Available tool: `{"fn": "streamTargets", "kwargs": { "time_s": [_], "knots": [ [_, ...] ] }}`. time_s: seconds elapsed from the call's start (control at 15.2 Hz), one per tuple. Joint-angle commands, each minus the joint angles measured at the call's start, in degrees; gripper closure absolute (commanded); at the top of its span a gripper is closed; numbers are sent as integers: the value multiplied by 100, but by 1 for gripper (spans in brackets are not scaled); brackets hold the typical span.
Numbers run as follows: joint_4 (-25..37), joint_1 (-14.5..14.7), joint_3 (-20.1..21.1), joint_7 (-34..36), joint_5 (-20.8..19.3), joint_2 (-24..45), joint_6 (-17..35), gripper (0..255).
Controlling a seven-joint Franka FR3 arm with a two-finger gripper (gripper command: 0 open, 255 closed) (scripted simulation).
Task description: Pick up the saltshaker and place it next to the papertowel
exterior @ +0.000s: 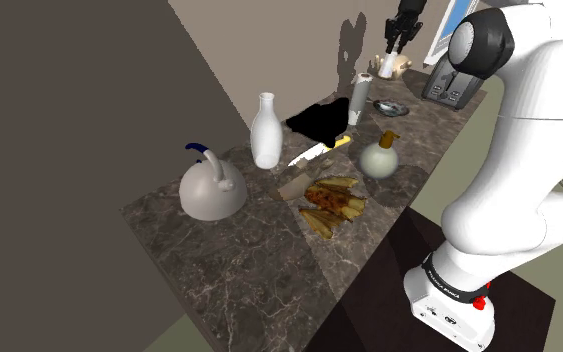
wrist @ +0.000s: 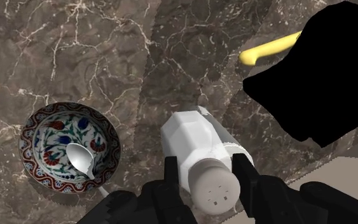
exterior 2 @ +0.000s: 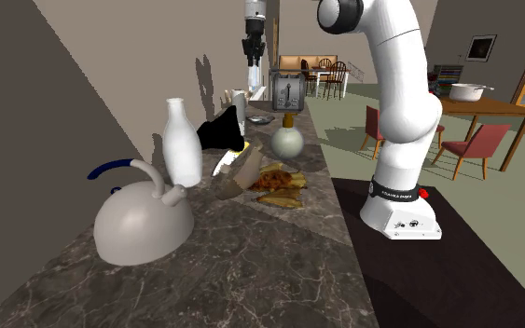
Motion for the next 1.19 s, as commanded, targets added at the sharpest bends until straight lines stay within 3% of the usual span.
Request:
{"fn": "streamTargets", "kwargs": {
  "time_s": [0.0, 1.12],
  "knots": [
    [-324, 35, -4, -20, -22, -99, 229, 255],
    [-2100, 187, 3, -129, -74, -398, 1702, 255]
  ]
}}
